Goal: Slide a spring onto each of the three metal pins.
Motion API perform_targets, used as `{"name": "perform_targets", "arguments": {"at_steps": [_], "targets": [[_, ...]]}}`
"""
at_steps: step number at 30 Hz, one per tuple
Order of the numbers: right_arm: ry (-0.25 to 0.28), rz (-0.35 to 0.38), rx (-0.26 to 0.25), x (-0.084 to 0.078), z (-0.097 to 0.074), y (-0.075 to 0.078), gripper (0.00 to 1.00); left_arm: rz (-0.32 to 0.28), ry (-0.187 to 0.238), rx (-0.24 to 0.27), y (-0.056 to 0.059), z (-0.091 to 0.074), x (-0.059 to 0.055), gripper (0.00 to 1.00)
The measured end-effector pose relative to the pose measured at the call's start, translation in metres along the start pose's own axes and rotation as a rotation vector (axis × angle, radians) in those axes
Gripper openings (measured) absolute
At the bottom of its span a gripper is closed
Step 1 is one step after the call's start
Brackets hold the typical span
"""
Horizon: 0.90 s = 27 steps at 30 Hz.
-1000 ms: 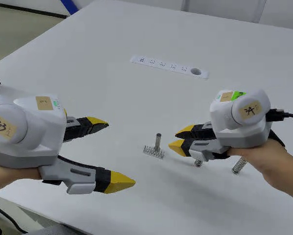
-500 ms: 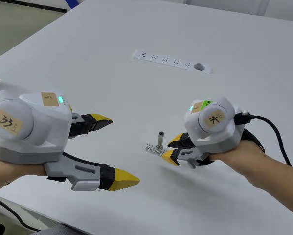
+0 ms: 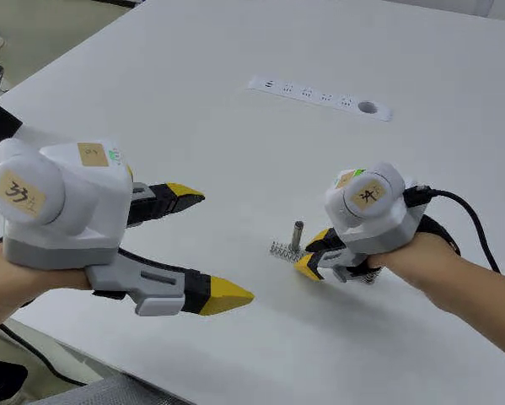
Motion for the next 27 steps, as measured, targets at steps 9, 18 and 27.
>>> {"name": "perform_targets", "arguments": {"at_steps": [9,18,27], "targets": [[0.009,0.016,0.035,0.001,0.003,-0.005,0.12,-0.003,-0.022,-0.002,-0.001,-0.001,-0.006,0.82],[0.009,0.04,0.048,0.001,0.003,-0.004,0.1,0.027,-0.05,-0.017,0.007,0.004,-0.006,0.81],[0.069,0.023,0.079,0.014,-0.024,-0.021,0.1,0.073,-0.063,-0.016,0.013,0.001,-0.003,0.78]]}}
Point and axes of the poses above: the centre of the closed fingertips' face, and the gripper's own axes: z roughly forward along the fingers, y roughly to its right, x roughly out of its top, the point moved 5 cm from there along -z, roughly backward along the fingers
